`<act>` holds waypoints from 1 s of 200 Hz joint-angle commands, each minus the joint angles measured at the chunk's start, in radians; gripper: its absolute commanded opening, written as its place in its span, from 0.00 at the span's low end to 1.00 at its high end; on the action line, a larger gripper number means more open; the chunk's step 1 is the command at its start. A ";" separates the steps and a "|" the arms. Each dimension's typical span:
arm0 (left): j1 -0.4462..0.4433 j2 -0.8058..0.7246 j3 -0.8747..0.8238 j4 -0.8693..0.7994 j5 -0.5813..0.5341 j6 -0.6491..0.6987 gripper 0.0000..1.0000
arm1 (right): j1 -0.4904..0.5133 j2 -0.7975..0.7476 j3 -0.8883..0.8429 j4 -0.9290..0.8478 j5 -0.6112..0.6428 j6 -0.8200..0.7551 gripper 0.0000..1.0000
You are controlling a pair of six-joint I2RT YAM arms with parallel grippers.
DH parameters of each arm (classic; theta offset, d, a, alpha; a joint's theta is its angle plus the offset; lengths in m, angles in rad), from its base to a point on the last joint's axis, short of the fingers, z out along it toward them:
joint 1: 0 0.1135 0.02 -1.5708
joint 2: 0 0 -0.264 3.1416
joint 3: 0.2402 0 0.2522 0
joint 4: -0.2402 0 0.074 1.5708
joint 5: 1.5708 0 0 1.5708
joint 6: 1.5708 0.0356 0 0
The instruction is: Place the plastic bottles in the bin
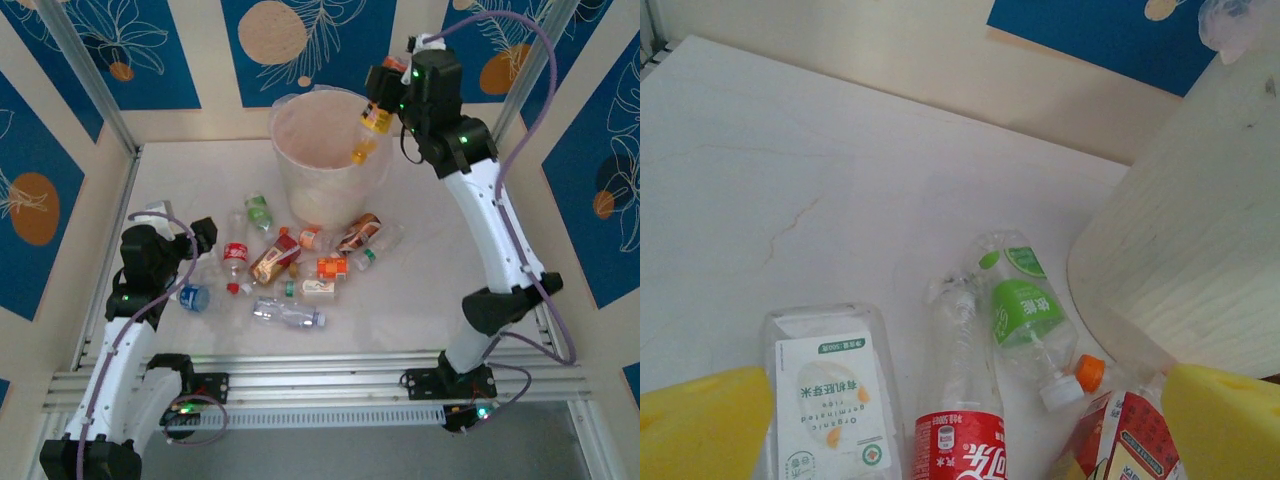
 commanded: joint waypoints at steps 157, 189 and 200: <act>-0.010 0.051 0.102 -0.163 -0.007 0.054 1.00 | -0.020 0.622 0.422 -0.020 -0.282 0.152 0.57; -0.010 0.055 0.112 -0.167 -0.020 0.026 1.00 | -0.021 0.675 0.429 -0.015 -0.290 0.208 0.57; -0.010 0.055 0.117 -0.173 -0.030 0.018 1.00 | -0.021 0.694 0.447 -0.024 -0.291 0.212 0.57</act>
